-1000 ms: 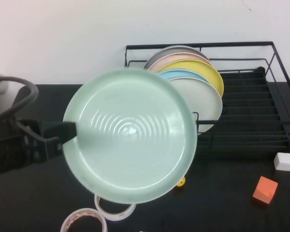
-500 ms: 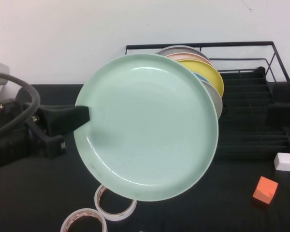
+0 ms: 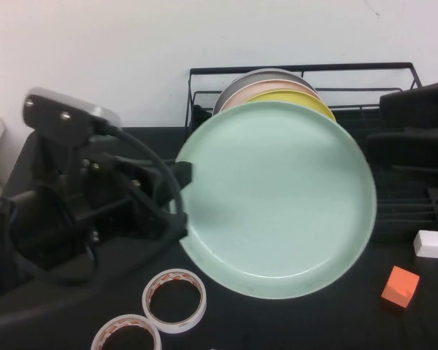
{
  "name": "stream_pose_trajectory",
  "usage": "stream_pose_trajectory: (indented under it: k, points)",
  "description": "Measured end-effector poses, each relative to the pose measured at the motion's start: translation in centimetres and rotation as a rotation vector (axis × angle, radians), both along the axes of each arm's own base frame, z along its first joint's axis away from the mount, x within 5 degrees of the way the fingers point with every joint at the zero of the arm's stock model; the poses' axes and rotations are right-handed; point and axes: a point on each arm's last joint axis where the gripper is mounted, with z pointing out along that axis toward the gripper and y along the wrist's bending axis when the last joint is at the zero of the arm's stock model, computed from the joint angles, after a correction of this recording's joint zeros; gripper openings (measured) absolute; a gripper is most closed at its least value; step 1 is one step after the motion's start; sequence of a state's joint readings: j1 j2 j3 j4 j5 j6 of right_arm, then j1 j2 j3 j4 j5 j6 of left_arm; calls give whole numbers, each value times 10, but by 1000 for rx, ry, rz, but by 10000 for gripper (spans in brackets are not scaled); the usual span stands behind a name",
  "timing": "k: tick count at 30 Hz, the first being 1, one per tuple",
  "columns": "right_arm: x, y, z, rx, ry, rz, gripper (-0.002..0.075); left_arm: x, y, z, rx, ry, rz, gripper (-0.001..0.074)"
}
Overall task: Place plate on rack
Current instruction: Hand over the plate
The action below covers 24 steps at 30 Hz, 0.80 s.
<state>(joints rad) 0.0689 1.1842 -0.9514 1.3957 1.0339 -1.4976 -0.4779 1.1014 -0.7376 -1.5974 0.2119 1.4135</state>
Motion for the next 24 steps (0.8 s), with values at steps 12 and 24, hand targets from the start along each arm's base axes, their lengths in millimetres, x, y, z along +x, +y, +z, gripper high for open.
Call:
stream_pose_trajectory:
  k: [12, 24]
  points:
    - [8, -5, -13, -105, 64, -75, 520, -7, -15, -1, 48, -61, -72, 5]
    - [23, 2, -43, -89, 265, 56, 466, -6, -21, 3, 24, -63, -123, 5]
